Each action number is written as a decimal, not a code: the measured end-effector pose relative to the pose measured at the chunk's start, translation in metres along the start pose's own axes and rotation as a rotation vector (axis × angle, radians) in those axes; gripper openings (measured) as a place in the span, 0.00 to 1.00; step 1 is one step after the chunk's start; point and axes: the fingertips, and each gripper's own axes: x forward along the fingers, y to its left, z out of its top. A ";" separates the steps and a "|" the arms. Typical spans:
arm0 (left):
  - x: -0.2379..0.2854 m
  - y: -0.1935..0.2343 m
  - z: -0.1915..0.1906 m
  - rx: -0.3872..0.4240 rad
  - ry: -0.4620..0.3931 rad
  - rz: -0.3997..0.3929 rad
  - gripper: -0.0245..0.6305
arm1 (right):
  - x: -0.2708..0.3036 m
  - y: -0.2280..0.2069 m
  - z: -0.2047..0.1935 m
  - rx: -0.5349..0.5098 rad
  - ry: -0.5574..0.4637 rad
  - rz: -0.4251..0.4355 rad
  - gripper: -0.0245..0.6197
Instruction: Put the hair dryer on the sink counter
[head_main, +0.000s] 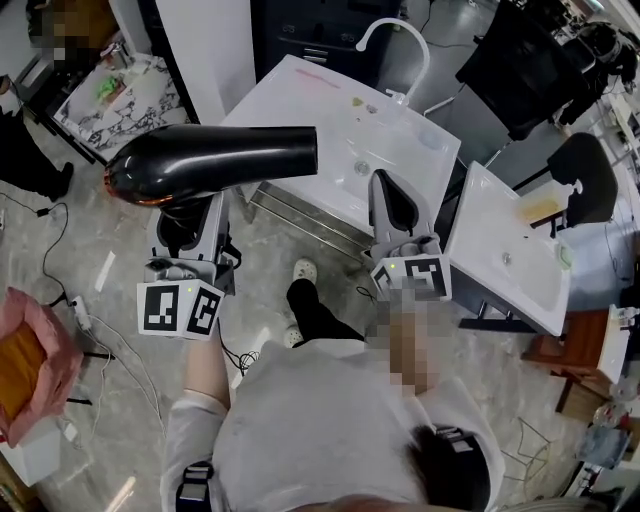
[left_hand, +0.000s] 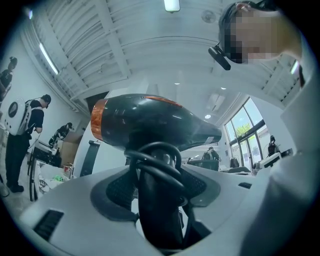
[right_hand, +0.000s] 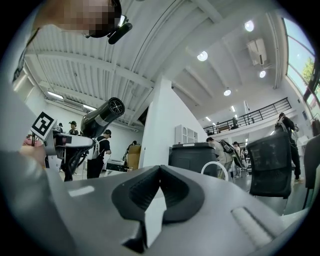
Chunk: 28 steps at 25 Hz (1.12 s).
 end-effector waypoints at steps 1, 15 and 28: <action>0.008 0.004 -0.001 -0.004 0.001 -0.003 0.44 | 0.009 -0.003 -0.001 0.001 -0.004 0.001 0.05; 0.158 0.052 -0.009 -0.004 0.030 -0.039 0.44 | 0.153 -0.069 -0.010 0.018 -0.045 0.038 0.05; 0.293 0.052 -0.090 -0.036 0.238 -0.156 0.44 | 0.215 -0.136 -0.047 0.057 -0.014 0.012 0.05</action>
